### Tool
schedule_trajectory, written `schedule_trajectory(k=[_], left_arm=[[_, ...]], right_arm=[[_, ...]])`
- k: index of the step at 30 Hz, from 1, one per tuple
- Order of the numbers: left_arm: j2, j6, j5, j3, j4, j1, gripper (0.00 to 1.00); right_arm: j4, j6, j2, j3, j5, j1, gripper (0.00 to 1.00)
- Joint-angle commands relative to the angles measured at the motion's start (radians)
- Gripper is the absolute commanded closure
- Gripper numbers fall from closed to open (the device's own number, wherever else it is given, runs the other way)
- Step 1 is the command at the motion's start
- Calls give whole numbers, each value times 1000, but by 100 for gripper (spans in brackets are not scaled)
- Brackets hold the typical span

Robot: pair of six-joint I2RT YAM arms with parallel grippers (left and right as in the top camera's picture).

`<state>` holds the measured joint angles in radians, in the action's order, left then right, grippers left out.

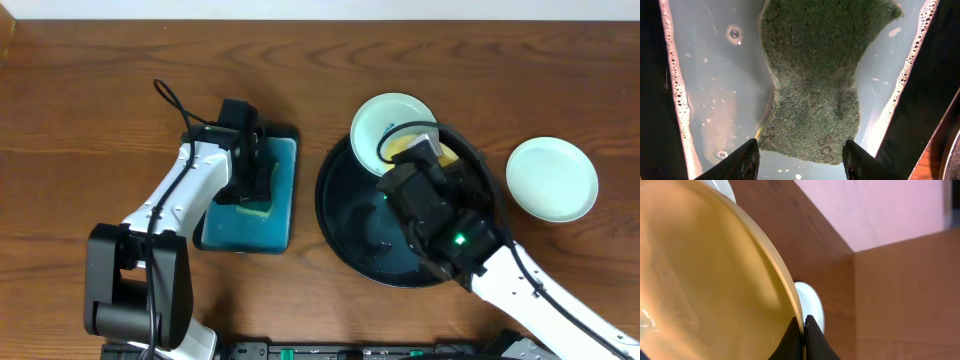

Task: Clean dirty plates on tray and stack at the side
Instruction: 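Carry the yellow plate right and set it on the mint plate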

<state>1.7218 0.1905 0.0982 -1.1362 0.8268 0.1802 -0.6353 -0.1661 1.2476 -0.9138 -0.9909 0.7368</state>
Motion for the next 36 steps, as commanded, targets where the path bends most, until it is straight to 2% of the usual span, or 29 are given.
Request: schedule_trajectory(k=[1, 17, 36], left_arm=[[-10, 13, -4, 8, 3, 0, 45], [-10, 13, -4, 8, 3, 0, 45], [-10, 13, -4, 8, 3, 0, 45]], right_arm=[[12, -79, -15, -23, -93, 35, 99], [133, -210, -15, -23, -215, 103, 99], [135, -210, -15, -23, -217, 102, 99]])
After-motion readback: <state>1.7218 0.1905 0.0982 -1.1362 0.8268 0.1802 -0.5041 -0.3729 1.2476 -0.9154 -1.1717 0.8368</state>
